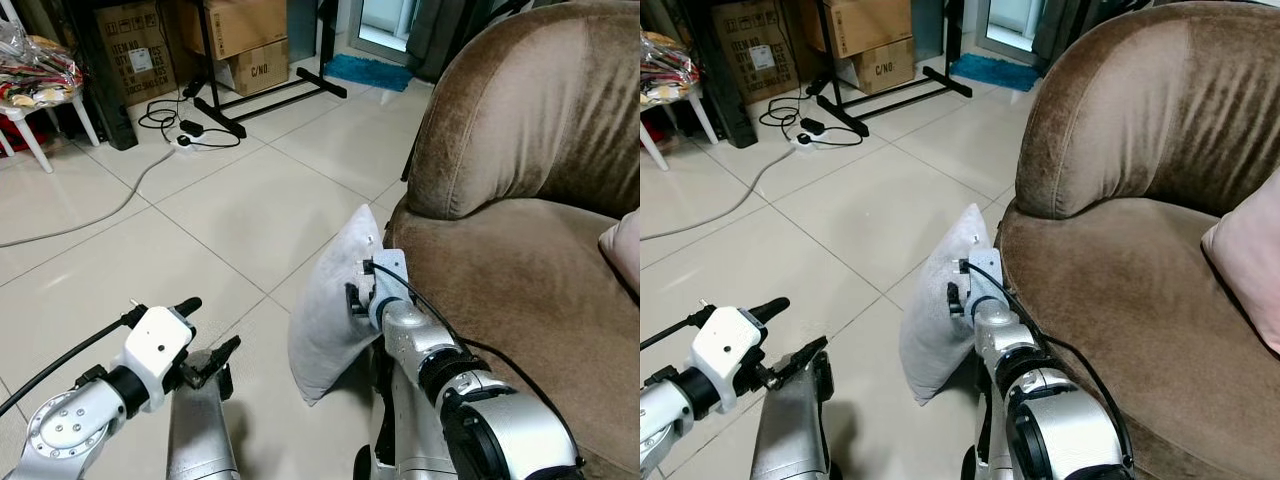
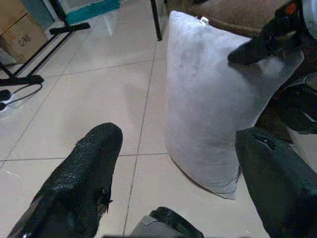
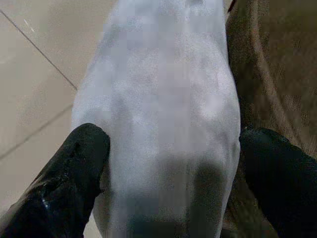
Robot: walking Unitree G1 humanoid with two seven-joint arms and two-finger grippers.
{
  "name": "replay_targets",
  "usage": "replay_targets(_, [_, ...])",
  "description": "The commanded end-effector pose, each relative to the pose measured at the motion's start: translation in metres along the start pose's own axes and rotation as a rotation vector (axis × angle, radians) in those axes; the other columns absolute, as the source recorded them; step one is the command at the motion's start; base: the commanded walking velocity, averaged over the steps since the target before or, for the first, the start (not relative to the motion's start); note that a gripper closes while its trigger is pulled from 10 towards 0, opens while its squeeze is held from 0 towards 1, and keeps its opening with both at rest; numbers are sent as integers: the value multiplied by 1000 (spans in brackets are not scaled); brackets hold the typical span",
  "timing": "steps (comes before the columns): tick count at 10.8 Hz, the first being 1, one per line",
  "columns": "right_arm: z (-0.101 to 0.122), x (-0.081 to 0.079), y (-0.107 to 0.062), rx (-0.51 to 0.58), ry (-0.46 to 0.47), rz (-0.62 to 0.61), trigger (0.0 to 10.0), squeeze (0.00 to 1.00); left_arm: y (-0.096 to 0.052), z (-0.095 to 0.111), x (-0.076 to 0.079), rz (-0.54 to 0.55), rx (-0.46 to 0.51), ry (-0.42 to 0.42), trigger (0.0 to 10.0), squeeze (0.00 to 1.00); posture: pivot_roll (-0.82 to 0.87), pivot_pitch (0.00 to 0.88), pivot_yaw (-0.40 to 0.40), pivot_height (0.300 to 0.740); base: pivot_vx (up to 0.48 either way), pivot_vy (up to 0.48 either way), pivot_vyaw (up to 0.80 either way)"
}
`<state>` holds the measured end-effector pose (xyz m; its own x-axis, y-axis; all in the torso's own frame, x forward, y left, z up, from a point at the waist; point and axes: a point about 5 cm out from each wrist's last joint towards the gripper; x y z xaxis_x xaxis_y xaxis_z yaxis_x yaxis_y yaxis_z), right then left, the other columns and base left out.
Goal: Move the pillow to the sofa from floor
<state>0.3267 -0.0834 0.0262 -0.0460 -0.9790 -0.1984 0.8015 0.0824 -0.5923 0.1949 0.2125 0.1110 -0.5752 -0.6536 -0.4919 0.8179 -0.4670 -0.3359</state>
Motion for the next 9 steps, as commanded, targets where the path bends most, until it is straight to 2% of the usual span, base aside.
replay_targets(1, [-2,2,0,-29,-9,-19,10000,0,-2,3,0,-19,8,7,10000,0,118,0,-26,429,0,0,0])
replay_targets(3, [-21,1,-1,-127,39,-22,10000,0,-4,6,2,-86,17,-4,10000,0,134,0,-26,429,0,0,0])
replay_targets(4, [-23,-1,-2,-139,73,-15,5804,0,-4,6,2,-90,15,-4,10000,0,137,0,-28,429,0,0,0])
replay_targets(6, [-17,-12,-1,-116,119,42,0,0,-4,5,3,-97,7,-6,10000,0,129,0,-26,429,0,0,0])
replay_targets(9, [-14,-12,-1,-110,124,55,0,0,-3,9,7,-150,25,-25,10000,0,127,0,-24,429,0,0,0])
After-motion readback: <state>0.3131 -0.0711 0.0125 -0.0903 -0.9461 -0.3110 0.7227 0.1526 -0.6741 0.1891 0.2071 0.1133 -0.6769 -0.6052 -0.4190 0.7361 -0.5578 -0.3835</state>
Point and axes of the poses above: a point about 5 cm out from each wrist's last joint towards the gripper, its own y axis pointing out of the wrist towards the gripper, its own z axis along the axis of the wrist's last joint, x = y × z, and after that the axes turned 14 degrees about y, right-handed
